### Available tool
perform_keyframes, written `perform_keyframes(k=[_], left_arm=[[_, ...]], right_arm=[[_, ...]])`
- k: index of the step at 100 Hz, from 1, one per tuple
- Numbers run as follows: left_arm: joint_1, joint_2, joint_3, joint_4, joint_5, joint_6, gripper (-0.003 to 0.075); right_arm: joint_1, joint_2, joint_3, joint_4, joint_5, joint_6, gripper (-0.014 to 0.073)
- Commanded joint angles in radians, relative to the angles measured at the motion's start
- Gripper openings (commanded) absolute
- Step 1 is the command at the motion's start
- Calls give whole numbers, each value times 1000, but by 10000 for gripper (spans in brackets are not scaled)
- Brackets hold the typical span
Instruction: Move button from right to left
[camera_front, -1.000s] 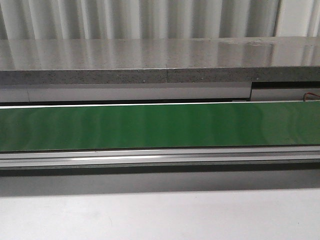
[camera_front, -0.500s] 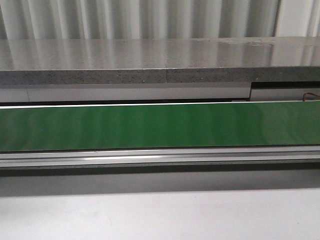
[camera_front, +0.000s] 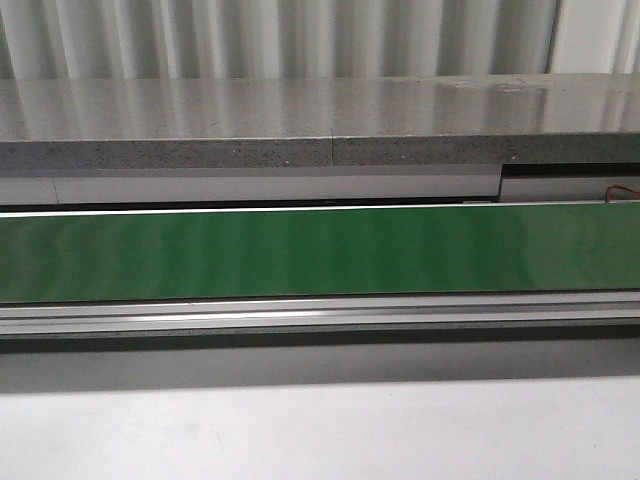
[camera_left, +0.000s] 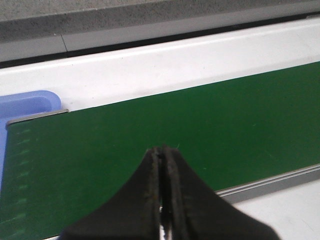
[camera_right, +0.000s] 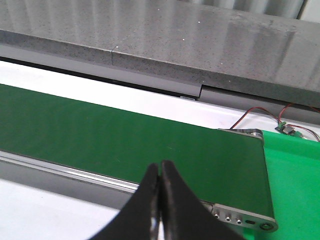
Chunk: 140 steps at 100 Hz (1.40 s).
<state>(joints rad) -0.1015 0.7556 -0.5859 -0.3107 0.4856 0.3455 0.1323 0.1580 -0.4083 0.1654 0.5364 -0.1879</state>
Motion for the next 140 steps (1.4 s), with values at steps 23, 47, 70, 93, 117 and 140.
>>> perform_keyframes(k=[23, 47, 70, 93, 117, 140], left_arm=[[-9, -264, 84, -22, -132, -9, -21], [2, -352, 150, 5, -138, -9, -21], [2, -415, 200, 5, -149, -9, -21], [2, -465, 251, 5, -184, -9, -21], [27, -558, 350, 133, -318, -145, -21], [54, -650, 486, 355, -486, -364, -21]], right_arm=[[4, 11, -24, 6, -77, -5, -67], [4, 11, -24, 6, -77, -5, -67], [4, 11, -24, 6, -77, -5, -67], [4, 11, -24, 6, -77, -5, -67], [4, 11, -24, 6, -77, -5, -67], [4, 11, -24, 6, -77, -5, -67]])
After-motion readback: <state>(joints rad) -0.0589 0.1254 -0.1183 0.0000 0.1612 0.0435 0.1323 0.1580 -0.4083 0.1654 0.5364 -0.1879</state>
